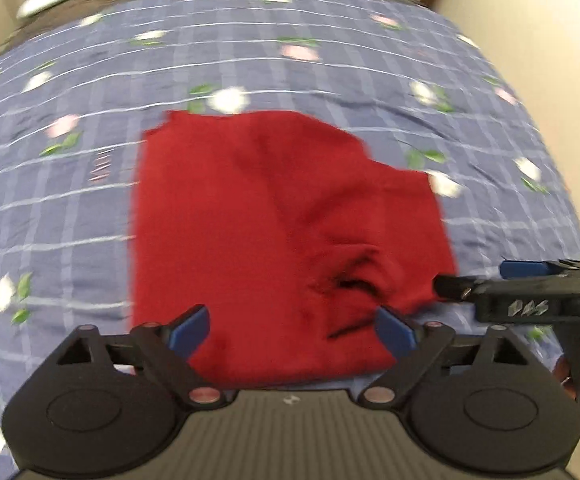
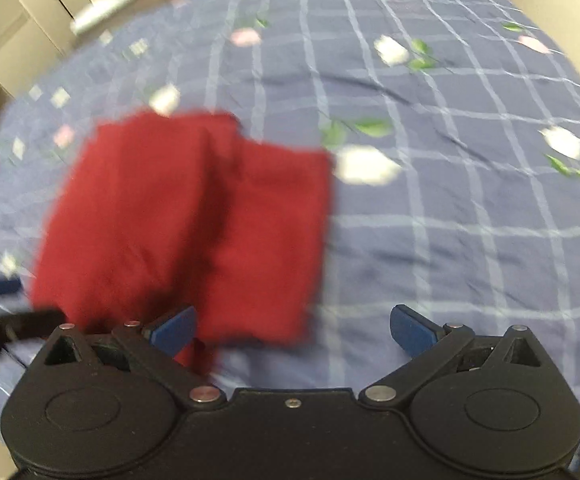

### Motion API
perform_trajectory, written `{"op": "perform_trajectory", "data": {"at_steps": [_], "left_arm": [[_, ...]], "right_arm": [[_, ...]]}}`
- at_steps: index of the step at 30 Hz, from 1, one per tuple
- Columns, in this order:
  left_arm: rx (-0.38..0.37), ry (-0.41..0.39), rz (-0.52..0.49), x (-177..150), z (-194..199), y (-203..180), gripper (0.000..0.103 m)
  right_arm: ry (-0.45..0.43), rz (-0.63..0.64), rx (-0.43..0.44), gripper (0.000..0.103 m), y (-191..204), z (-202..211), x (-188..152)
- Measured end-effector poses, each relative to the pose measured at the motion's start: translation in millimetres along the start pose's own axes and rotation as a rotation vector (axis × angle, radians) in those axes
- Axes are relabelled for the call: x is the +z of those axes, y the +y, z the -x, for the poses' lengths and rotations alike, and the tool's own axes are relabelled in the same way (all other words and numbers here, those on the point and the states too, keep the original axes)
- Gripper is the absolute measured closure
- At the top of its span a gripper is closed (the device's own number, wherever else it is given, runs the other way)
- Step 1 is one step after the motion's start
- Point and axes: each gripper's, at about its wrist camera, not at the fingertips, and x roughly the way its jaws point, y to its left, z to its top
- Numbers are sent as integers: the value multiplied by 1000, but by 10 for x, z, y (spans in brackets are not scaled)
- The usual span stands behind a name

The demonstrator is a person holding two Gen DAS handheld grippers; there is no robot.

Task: Fold small clothes
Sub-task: 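Open the left tool and move the right tool over the folded sweater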

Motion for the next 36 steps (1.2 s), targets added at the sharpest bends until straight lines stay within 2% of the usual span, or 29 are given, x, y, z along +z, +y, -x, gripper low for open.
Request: {"op": "perform_trajectory", "data": {"at_steps": [2, 5, 8, 11, 18, 21, 22, 24, 29, 34, 36], "left_arm": [[46, -1, 73, 9, 4, 175, 5], [124, 4, 196, 34, -38, 472, 5], [191, 46, 301, 80, -121, 757, 5], [215, 55, 363, 105, -172, 957, 5], [228, 75, 353, 105, -266, 1077, 5], [213, 109, 345, 75, -358, 1062, 4], [207, 123, 341, 63, -391, 1062, 4], [201, 139, 334, 41, -433, 1054, 4], [195, 156, 333, 46, -477, 1054, 1], [193, 185, 317, 89, -529, 1058, 1], [197, 189, 304, 100, -547, 1046, 1]], "right_arm": [[-17, -19, 57, 0, 105, -60, 130], [-9, -28, 87, 0, 252, -209, 299], [19, -63, 81, 0, 344, -362, 418], [60, -57, 42, 0, 439, -487, 479], [144, 69, 1, 0, 449, -494, 152], [188, 141, -53, 0, 417, -469, -44], [194, 155, -63, 0, 407, -451, -86], [153, 142, -56, 0, 360, -330, -115], [47, 9, 26, 0, 299, -179, 123], [49, -38, 44, 1, 416, -379, 446], [38, -57, 41, 7, 457, -470, 543]]}}
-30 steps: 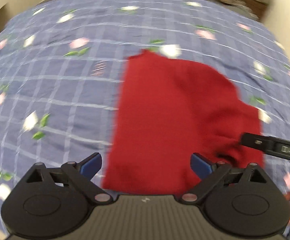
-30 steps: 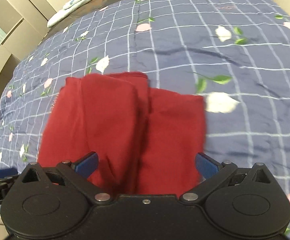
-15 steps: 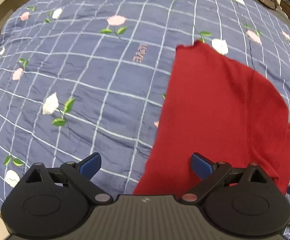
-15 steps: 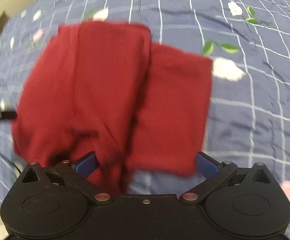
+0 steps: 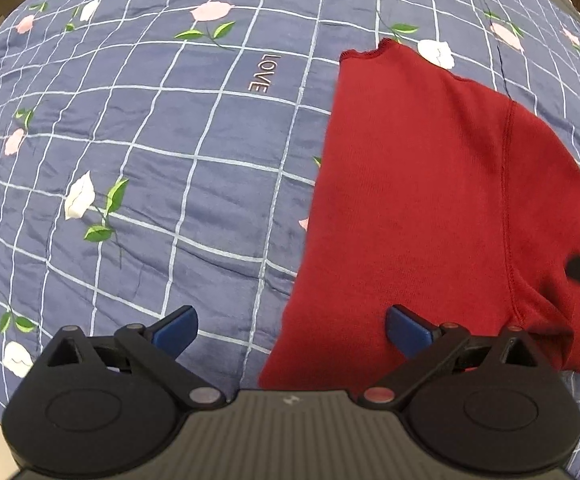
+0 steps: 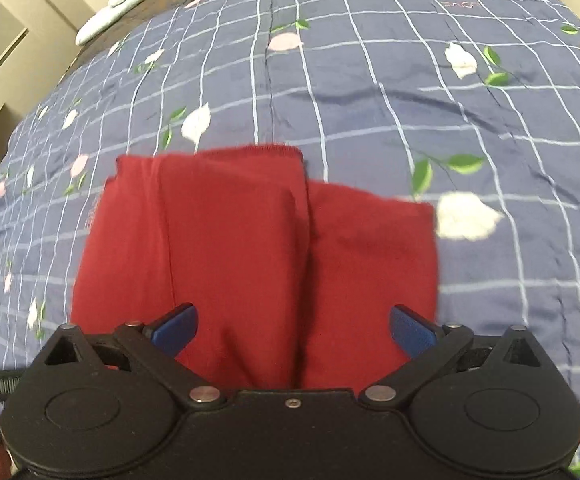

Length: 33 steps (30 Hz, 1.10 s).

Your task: Fold small clothes

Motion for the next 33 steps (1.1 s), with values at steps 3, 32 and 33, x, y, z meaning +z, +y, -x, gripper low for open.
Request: {"op": "perform_trajectory", "data": {"at_steps": [3, 32, 33], "left_arm": [[-3, 3, -4, 5, -10, -12, 1], [-50, -50, -23, 209, 81, -163, 1], [-51, -44, -26, 199, 61, -170, 1]], "right_arm": [[11, -23, -22, 26, 20, -122, 119], [-33, -13, -53, 99, -502, 332, -12], [-25, -18, -56, 99, -517, 294, -13]]}}
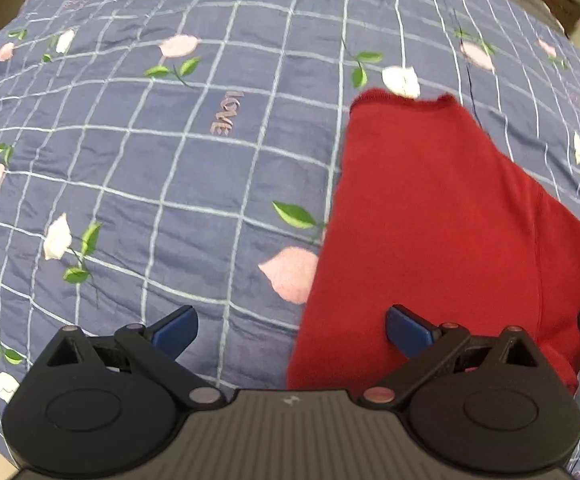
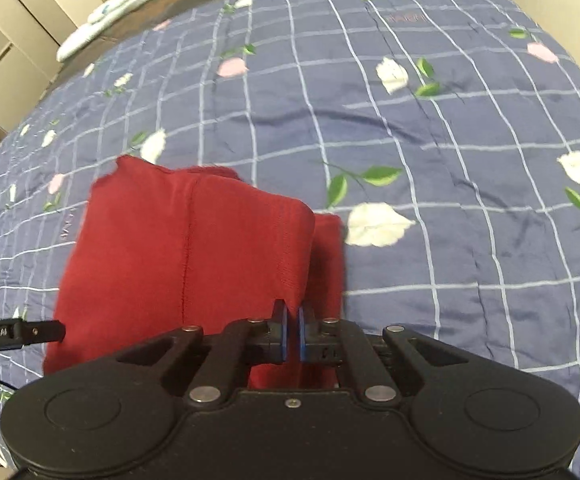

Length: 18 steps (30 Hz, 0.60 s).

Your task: Fold small clothes

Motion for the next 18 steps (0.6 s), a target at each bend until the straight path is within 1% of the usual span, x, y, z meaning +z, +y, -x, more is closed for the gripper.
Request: {"op": "perform_trajectory", "data": {"at_steps": [3, 8, 18], "left_arm": [[6, 10, -12, -22, -44, -34, 1], [20, 28, -19, -2, -85, -55, 1], [24, 35, -51, 7, -116, -116, 1]], "right_arm": [[19, 8, -15, 98, 27, -107, 0], [56, 4, -43, 94, 63, -257, 21], [71, 15, -65, 93, 75, -303, -29]]}}
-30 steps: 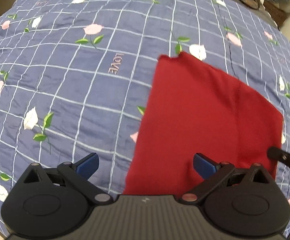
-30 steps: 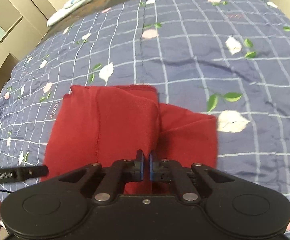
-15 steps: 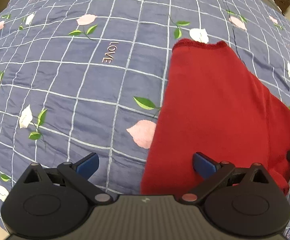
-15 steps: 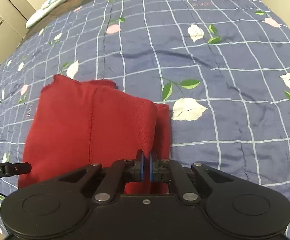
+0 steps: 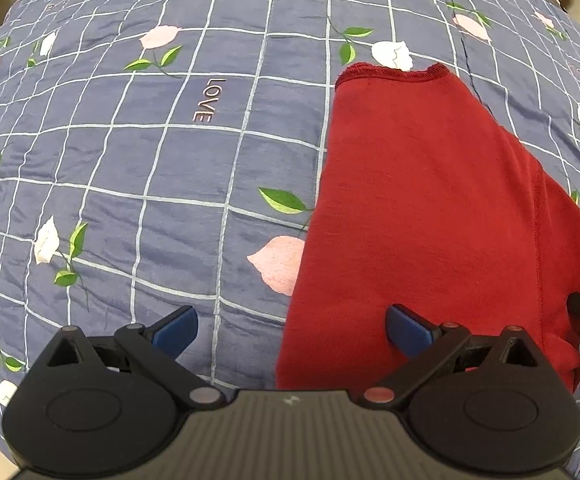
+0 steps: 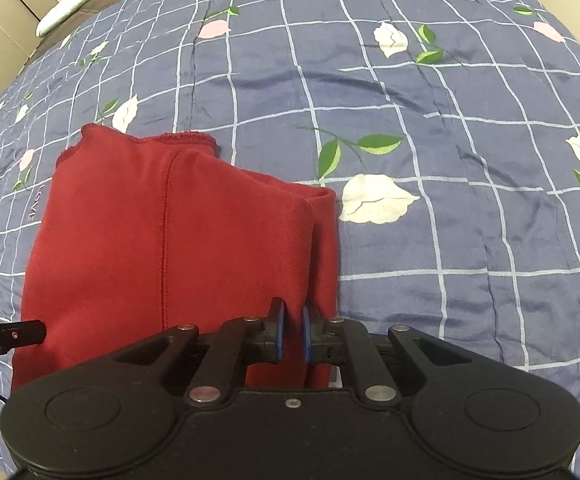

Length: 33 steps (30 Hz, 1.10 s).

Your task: Fold small clothes

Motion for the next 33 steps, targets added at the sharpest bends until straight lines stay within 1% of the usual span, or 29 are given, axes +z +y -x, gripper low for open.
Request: {"op": "perform_trajectory", "data": {"at_steps": [9, 11, 13, 22, 24, 25, 27, 28, 33], "left_arm": [[-5, 1, -5, -4, -23, -25, 1], [-6, 2, -6, -4, -24, -23, 1], [-7, 3, -6, -5, -26, -19, 1], [-1, 7, -11, 1, -43, -30, 1], [-2, 7, -11, 2, -44, -32, 1], [-3, 7, -10, 3, -43, -32, 1], [-11, 6, -12, 13, -40, -25, 1], [-16, 6, -14, 23, -39, -19, 1], [-55, -15, 7, 124, -14, 54, 1]], "right_arm": [[19, -5, -11, 92, 13, -57, 4], [21, -9, -13, 88, -1, -68, 1], [23, -18, -12, 86, -22, -76, -5], [27, -19, -20, 84, -25, -103, -14], [28, -21, -21, 80, -25, -111, -7], [29, -22, -25, 77, -25, -115, -6], [30, -26, -49, 63, -37, -122, -6], [31, -35, -65, 54, -59, -126, -7], [38, -96, -34, 49, -201, -135, -14]]}}
